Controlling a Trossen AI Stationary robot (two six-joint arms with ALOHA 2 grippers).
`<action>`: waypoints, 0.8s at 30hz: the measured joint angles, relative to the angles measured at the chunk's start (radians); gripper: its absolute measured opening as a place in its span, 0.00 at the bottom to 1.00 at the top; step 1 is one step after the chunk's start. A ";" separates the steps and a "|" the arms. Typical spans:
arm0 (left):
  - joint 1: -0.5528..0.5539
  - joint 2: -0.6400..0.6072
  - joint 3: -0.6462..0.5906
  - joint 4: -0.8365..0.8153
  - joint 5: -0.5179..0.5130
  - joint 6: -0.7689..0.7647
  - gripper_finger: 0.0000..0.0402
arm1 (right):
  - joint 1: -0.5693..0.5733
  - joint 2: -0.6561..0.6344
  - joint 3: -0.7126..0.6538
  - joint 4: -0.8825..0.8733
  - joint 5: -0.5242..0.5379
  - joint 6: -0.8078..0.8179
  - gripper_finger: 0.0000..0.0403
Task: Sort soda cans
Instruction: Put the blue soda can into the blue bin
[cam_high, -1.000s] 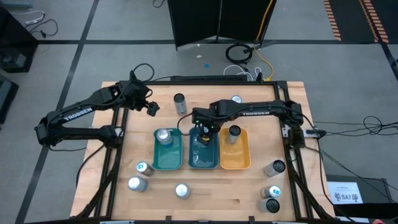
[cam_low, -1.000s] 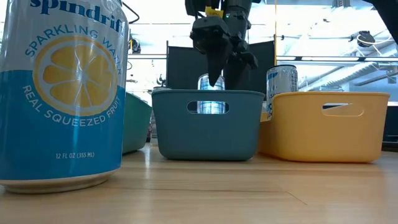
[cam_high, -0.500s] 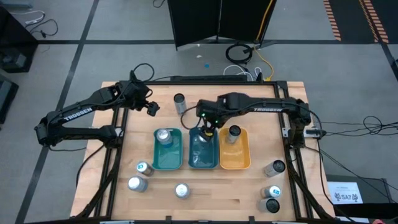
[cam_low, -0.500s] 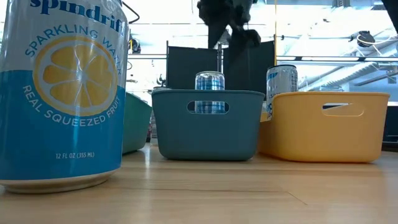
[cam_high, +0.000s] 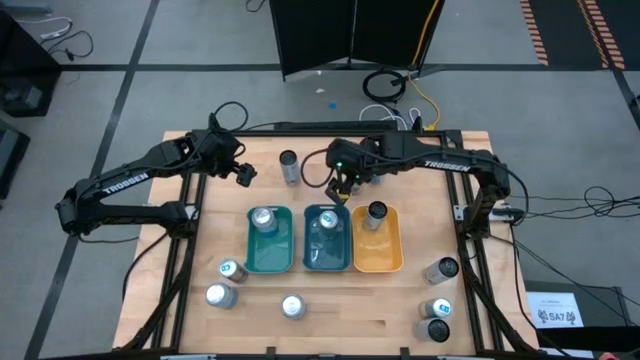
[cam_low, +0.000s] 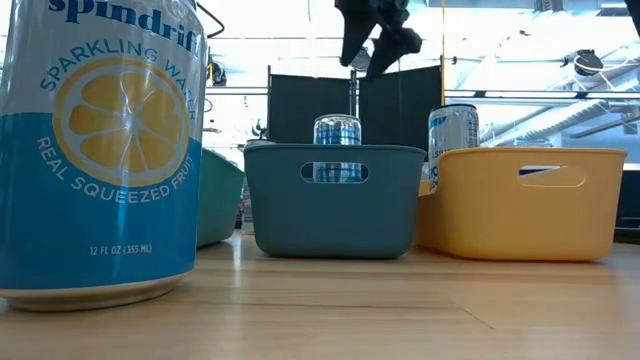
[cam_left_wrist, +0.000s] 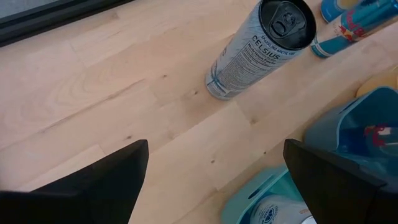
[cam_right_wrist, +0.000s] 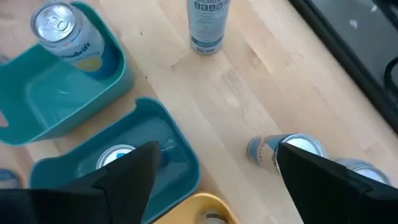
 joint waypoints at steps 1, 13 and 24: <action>0.000 0.000 0.000 0.000 0.000 0.000 0.95 | -0.005 0.000 0.000 -0.002 -0.011 0.007 0.82; 0.000 0.000 0.000 0.000 -0.020 0.000 0.95 | -0.033 0.000 0.000 0.008 -0.002 0.069 0.97; 0.000 0.000 0.000 0.006 -0.024 -0.003 0.95 | -0.162 0.056 -0.002 -0.096 0.024 0.167 0.98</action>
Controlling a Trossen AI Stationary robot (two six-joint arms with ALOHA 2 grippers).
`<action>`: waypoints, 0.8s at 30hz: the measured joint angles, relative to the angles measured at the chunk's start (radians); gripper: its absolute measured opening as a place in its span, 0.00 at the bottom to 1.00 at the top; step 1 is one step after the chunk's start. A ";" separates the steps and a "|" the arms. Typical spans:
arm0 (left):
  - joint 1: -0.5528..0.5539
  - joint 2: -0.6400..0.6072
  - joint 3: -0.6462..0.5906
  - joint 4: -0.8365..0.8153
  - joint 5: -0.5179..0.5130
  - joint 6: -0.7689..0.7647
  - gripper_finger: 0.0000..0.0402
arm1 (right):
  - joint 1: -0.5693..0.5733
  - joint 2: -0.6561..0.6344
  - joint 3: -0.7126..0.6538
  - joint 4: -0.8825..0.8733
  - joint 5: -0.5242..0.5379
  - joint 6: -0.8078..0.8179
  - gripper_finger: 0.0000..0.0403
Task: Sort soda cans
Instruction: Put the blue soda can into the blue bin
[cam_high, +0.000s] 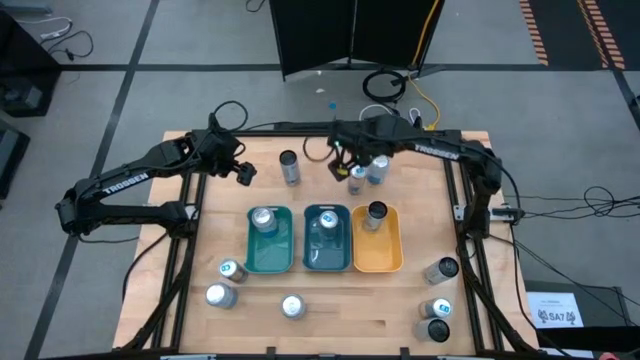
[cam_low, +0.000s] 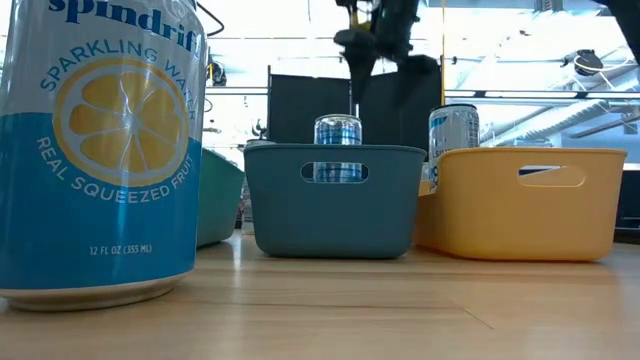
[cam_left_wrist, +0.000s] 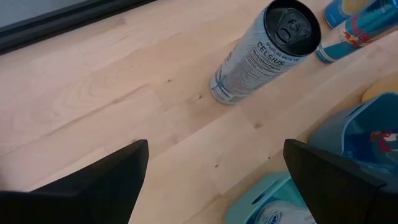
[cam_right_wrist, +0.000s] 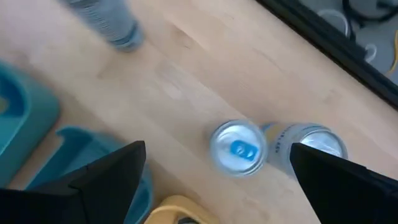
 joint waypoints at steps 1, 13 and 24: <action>0.000 0.000 0.000 0.000 0.000 0.000 0.95 | -0.017 0.005 0.000 0.000 -0.007 -0.002 0.98; 0.000 0.000 0.000 -0.001 0.000 -0.001 0.95 | -0.130 0.136 0.000 -0.059 -0.158 -0.113 0.98; 0.000 0.000 0.000 -0.003 0.000 -0.001 0.95 | -0.131 0.239 0.000 -0.134 -0.169 -0.197 0.89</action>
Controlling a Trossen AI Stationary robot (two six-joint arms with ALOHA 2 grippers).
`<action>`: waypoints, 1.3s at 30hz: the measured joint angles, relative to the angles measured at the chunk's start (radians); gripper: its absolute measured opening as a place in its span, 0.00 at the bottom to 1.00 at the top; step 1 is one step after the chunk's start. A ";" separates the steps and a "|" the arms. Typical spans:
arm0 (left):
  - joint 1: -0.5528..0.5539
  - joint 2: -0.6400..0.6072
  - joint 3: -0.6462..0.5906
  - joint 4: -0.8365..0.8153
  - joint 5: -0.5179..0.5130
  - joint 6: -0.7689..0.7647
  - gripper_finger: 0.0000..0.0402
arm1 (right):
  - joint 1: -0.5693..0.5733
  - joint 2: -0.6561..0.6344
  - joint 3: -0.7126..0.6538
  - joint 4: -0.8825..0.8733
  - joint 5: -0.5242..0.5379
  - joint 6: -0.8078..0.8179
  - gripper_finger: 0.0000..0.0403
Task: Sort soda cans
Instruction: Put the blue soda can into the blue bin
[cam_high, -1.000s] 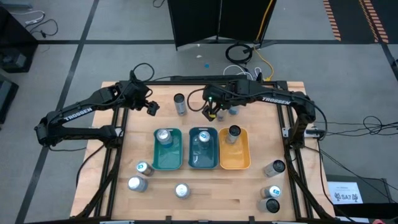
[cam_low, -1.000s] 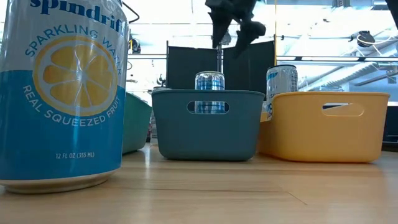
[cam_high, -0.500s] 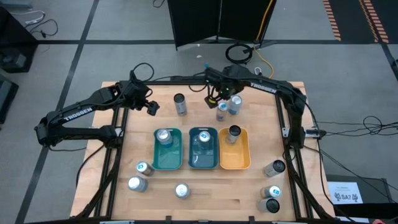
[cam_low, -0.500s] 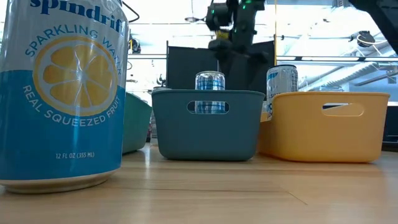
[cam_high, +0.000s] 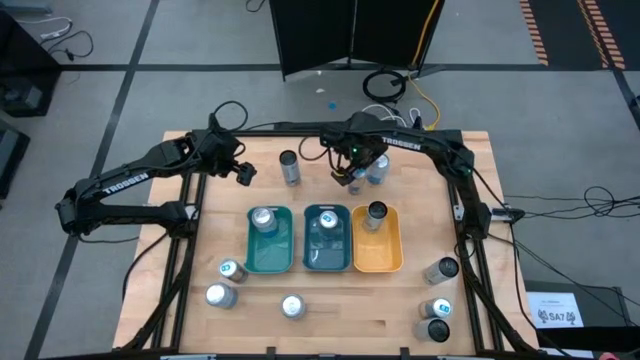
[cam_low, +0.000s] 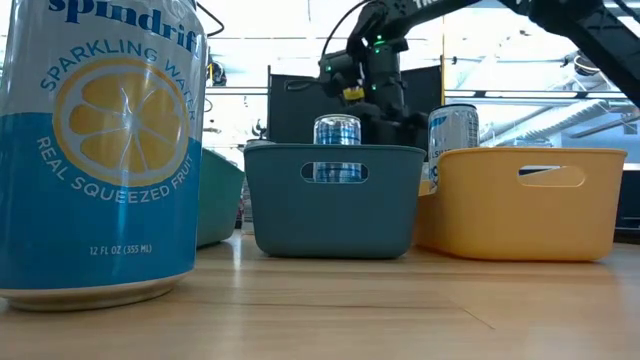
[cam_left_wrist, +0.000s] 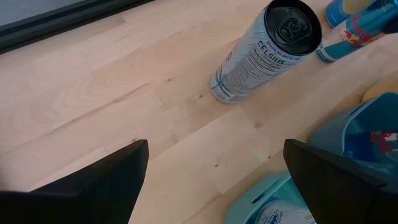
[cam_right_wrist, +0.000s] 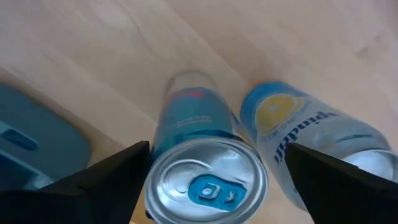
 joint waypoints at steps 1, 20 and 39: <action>0.000 0.000 0.000 0.000 0.000 0.000 0.95 | 0.000 0.004 0.000 -0.003 -0.002 0.000 0.87; 0.000 0.000 0.000 0.000 0.000 -0.003 0.95 | 0.003 -0.107 0.000 -0.002 -0.014 0.005 0.54; 0.000 0.000 0.000 0.000 0.000 0.291 0.95 | 0.270 -0.464 0.001 0.310 -0.016 0.114 0.54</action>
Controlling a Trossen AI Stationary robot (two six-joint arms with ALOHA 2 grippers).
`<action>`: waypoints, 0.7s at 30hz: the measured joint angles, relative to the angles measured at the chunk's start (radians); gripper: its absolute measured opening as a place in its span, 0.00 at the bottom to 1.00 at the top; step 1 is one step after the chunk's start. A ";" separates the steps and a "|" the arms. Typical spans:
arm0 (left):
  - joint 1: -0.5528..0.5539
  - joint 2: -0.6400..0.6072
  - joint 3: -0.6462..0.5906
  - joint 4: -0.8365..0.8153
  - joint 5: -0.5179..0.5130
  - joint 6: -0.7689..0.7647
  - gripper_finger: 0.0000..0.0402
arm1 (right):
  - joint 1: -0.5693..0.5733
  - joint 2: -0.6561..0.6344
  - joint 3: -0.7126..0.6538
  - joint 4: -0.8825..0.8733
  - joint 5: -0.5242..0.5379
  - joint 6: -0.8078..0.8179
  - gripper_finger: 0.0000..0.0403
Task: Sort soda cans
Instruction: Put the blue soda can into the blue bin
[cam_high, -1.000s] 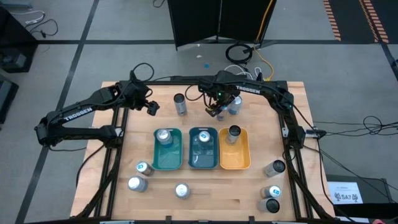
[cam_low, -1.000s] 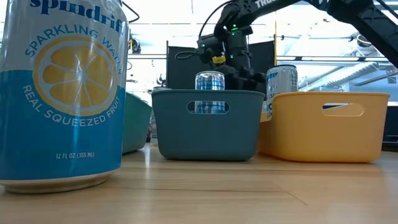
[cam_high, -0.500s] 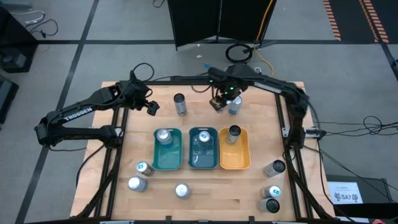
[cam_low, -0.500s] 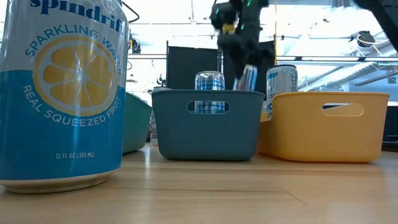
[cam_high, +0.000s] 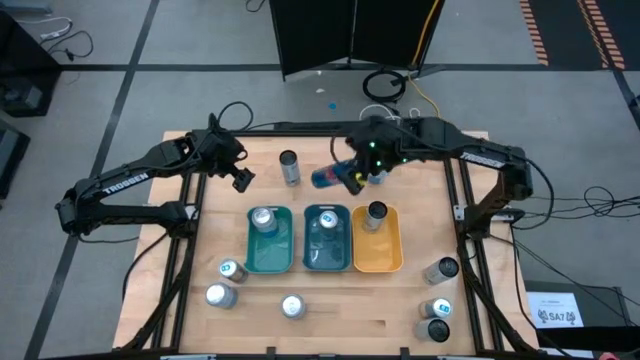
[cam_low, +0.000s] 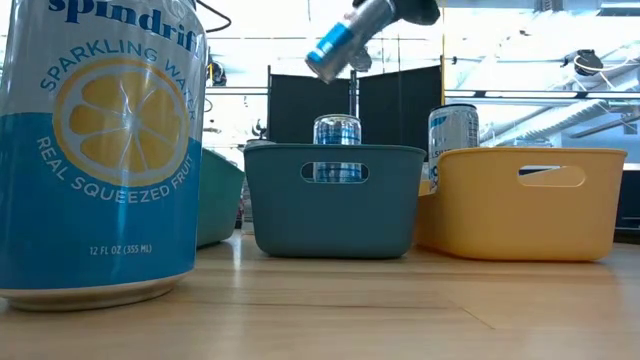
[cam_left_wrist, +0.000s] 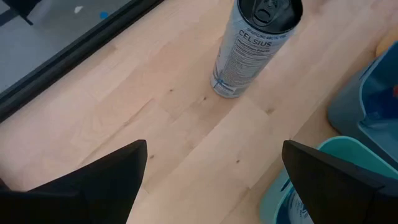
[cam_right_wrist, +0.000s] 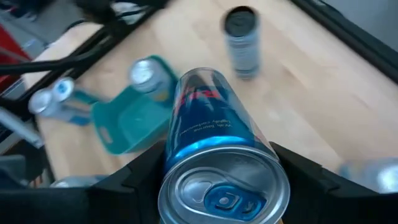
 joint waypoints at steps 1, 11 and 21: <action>0.000 0.000 0.000 0.000 0.000 -0.001 0.95 | 0.017 0.000 0.000 0.015 0.000 0.000 0.54; 0.000 0.000 0.000 0.001 0.000 -0.006 0.95 | 0.143 0.041 -0.001 0.080 0.025 0.004 0.54; 0.000 0.000 0.000 0.001 0.000 -0.009 0.95 | 0.236 0.056 0.000 -0.154 0.025 0.061 0.55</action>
